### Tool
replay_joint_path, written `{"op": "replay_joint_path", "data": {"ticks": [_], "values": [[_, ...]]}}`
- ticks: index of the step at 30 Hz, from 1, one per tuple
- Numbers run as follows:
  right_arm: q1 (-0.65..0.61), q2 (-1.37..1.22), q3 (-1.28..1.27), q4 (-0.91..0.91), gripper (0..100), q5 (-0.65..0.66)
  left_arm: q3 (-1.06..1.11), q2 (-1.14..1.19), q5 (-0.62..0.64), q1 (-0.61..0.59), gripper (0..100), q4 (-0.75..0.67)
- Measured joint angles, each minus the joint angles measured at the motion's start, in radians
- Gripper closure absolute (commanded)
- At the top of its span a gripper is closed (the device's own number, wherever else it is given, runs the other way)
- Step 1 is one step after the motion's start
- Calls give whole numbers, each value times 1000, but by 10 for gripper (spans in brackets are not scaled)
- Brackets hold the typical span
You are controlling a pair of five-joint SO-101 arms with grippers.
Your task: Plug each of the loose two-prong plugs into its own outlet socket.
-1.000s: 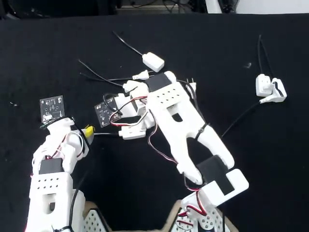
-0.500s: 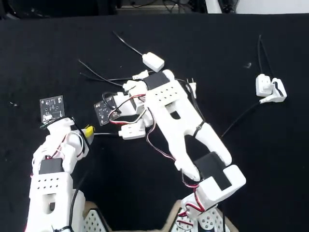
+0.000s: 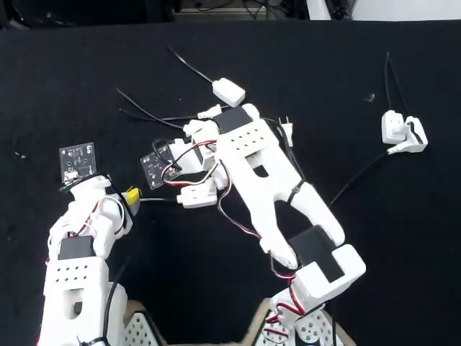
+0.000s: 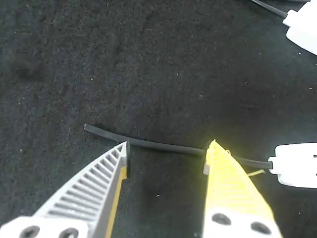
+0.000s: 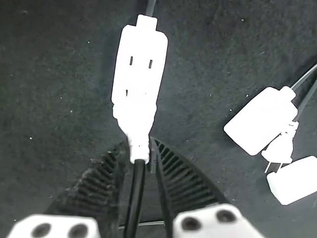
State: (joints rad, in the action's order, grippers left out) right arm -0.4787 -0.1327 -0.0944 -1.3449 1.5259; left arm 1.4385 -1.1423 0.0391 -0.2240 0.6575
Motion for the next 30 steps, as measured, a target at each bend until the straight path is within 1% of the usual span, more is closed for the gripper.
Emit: {"op": "replay_joint_path", "data": {"ticks": [14,23,30], "values": [[3,-49,18,0,988,2,0,0,0,0,744,0],[3,-51,20,0,988,28,0,0,0,0,744,0],[-37,-51,20,0,988,28,0,0,0,0,744,0]]}}
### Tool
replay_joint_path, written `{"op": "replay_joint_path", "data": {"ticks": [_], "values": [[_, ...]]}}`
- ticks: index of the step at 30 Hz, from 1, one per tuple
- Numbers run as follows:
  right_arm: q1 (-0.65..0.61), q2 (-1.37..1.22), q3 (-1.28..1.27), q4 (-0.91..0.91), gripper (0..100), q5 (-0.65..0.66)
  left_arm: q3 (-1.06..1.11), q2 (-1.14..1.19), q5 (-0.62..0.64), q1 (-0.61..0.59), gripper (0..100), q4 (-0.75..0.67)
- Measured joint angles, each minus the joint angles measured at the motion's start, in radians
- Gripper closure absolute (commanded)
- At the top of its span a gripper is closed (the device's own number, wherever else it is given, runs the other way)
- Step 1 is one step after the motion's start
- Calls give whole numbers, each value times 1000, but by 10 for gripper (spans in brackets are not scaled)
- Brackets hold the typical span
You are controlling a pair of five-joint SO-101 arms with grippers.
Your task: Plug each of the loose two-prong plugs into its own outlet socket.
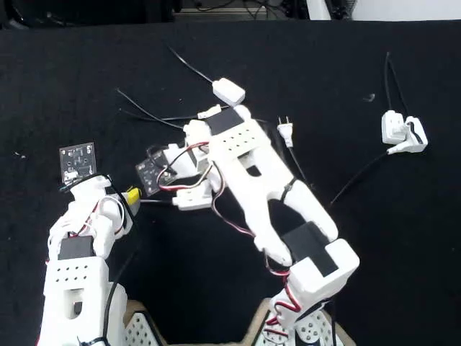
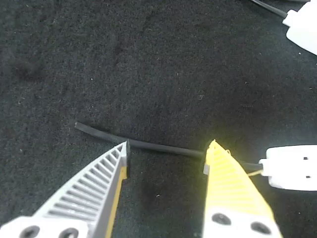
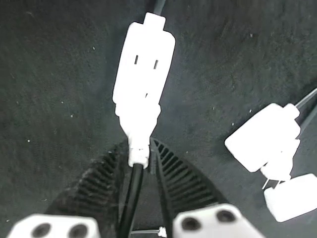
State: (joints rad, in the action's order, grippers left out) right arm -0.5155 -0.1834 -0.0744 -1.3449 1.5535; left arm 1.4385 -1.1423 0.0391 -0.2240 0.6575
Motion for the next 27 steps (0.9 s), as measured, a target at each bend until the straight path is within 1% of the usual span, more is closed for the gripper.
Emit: {"op": "replay_joint_path", "data": {"ticks": [8,13,18,21,27], "values": [[-17,-5,21,0,988,0,0,0,0,0,744,0],[-40,-9,95,-52,988,-8,0,0,0,0,744,0],[-58,-9,112,-74,988,-11,0,0,0,0,744,0],[-46,-9,112,-112,988,-11,0,0,0,-2,744,0],[31,37,132,-204,988,-40,0,0,0,-2,744,0]]}}
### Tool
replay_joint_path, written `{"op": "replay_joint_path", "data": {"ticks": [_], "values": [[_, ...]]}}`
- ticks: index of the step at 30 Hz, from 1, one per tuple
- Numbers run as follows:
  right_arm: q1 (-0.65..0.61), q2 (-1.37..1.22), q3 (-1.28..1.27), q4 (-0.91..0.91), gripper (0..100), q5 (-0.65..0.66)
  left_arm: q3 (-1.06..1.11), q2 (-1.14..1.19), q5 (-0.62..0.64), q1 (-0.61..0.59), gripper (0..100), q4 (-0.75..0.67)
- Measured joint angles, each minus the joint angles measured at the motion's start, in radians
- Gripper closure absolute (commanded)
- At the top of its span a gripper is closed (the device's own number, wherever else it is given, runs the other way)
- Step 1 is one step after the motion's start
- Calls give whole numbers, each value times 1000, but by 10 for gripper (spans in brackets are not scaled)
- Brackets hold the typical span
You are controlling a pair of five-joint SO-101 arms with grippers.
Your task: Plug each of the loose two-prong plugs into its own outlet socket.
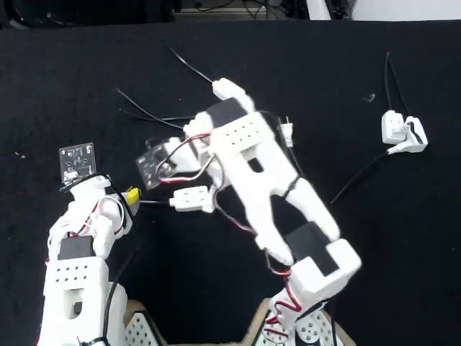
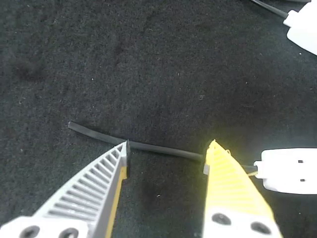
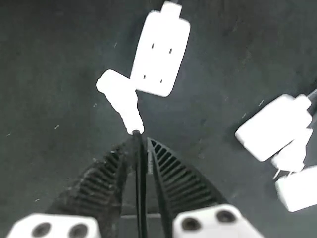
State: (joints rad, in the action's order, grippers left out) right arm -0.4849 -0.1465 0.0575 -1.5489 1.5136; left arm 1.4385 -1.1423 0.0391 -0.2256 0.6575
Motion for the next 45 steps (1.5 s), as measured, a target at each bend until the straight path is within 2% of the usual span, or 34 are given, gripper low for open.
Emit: {"op": "replay_joint_path", "data": {"ticks": [4,8,14,19,25,27,32,35,38,41,45], "values": [[29,158,-95,0,988,-25,0,0,0,0,744,0],[29,315,-348,74,988,-61,0,0,0,0,744,0],[57,511,-758,417,987,-325,0,0,0,0,744,0],[60,661,-888,433,981,-574,0,0,0,0,744,0],[54,729,-890,262,786,-647,0,0,0,0,744,0],[54,729,-890,206,747,-689,0,0,0,0,744,0],[54,735,-858,141,792,-727,0,0,0,0,744,0],[54,735,-816,146,810,-798,0,0,0,0,744,0],[51,736,-829,178,811,-821,0,0,0,0,744,0],[5,736,-910,229,811,-778,0,0,0,0,744,0],[-26,736,-1054,390,811,-766,0,0,0,0,744,0]]}}
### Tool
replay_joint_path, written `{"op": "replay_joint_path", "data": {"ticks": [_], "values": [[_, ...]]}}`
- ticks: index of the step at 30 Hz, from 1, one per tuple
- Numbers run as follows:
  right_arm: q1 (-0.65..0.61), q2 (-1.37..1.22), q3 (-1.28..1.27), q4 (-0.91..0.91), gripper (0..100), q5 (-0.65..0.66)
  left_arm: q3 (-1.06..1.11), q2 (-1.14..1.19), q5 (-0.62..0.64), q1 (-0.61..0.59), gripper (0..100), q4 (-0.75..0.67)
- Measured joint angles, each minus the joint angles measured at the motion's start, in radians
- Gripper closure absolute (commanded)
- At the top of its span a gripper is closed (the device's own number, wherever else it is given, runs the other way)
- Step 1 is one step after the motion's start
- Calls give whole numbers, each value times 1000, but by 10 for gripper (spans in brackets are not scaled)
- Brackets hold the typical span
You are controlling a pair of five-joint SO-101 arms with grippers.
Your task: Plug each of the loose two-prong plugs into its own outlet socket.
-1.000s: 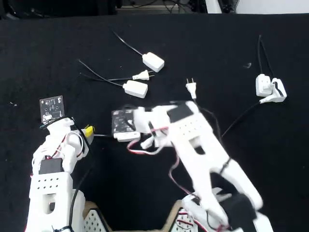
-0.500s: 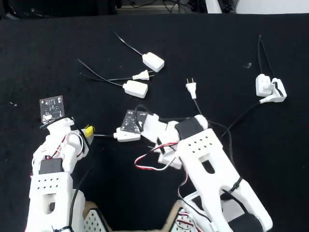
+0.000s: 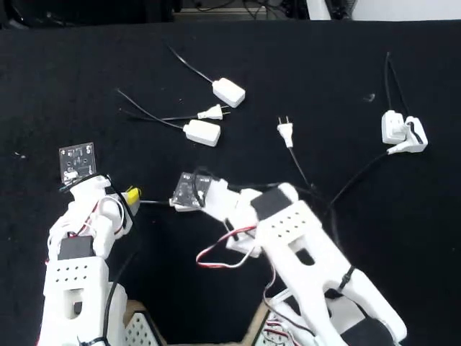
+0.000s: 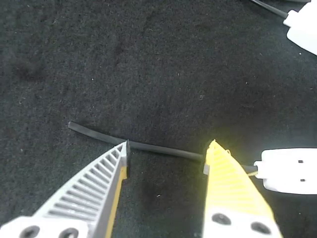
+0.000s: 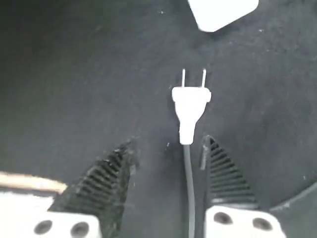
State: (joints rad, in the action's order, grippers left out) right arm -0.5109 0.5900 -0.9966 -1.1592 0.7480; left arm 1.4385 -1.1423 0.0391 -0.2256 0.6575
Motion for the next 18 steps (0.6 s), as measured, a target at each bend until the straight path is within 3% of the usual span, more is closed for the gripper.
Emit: {"op": "replay_joint_path", "data": {"ticks": [5,12,18], "values": [[21,0,-72,115,811,18,0,0,0,0,744,0],[130,0,-72,132,811,158,0,0,0,0,744,0],[160,0,-78,132,811,186,0,0,0,0,744,0]]}}
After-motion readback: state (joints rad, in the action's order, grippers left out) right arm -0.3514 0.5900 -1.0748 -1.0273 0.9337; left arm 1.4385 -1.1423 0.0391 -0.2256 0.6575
